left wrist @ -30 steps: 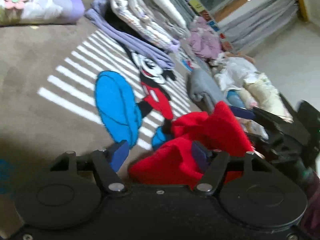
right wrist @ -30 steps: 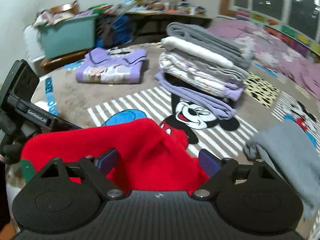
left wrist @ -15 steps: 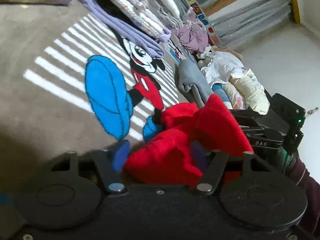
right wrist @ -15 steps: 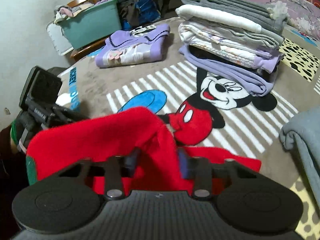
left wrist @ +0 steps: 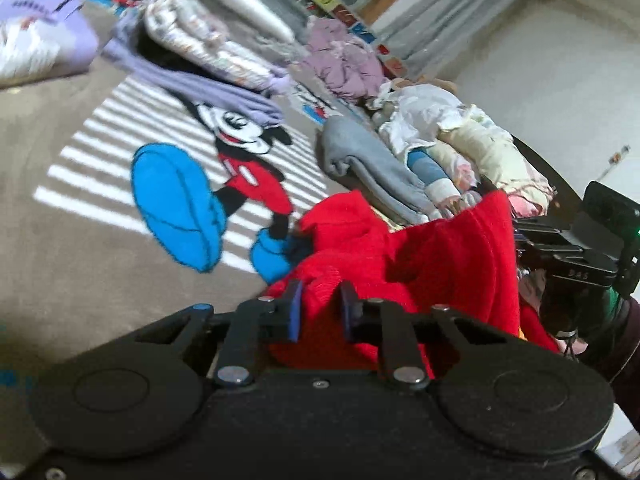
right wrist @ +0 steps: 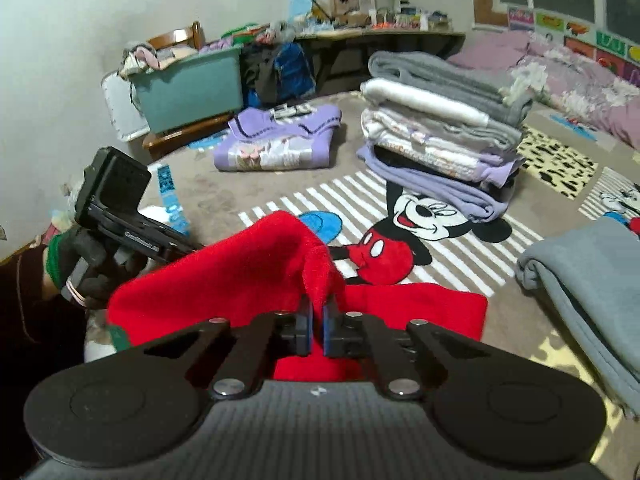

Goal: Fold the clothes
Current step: 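Lift the red sweater with both grippers and shake it out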

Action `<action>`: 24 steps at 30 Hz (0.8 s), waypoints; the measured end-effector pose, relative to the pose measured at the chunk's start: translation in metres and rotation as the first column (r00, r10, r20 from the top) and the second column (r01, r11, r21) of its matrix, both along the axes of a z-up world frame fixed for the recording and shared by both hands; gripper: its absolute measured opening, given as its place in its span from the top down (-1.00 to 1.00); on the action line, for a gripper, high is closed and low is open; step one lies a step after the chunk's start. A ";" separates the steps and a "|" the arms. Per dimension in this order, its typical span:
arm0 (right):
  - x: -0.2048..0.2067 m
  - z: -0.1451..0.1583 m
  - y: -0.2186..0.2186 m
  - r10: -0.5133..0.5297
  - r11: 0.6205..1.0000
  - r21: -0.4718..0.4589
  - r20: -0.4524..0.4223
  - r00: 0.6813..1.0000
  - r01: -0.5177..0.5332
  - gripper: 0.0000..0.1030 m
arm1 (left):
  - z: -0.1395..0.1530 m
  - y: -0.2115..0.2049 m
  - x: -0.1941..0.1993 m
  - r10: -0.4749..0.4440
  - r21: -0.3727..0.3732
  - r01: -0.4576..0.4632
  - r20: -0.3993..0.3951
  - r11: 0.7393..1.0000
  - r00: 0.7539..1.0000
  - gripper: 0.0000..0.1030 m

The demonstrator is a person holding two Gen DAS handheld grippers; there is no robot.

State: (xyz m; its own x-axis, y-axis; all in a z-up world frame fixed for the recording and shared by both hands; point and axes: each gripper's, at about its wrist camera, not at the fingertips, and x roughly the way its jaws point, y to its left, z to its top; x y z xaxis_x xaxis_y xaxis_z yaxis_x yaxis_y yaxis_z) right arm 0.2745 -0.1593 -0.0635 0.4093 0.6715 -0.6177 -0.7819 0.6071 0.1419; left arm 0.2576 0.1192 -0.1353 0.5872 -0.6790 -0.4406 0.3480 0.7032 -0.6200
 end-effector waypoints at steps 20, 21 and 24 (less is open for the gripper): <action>-0.159 -0.024 -0.054 -0.166 0.985 0.056 0.014 0.986 0.165 0.87 | 0.021 -0.057 -0.094 -0.309 0.263 0.253 0.201 0.931 0.930 0.70; -0.165 -0.027 -0.056 -0.173 0.984 0.053 0.009 0.985 0.172 0.87 | 0.021 -0.060 -0.100 -0.330 0.278 0.269 0.203 0.922 0.922 0.69; -0.183 -0.034 -0.058 -0.179 0.984 0.018 0.003 0.984 0.179 0.87 | 0.021 -0.067 -0.115 -0.392 0.323 0.315 0.209 0.892 0.896 0.53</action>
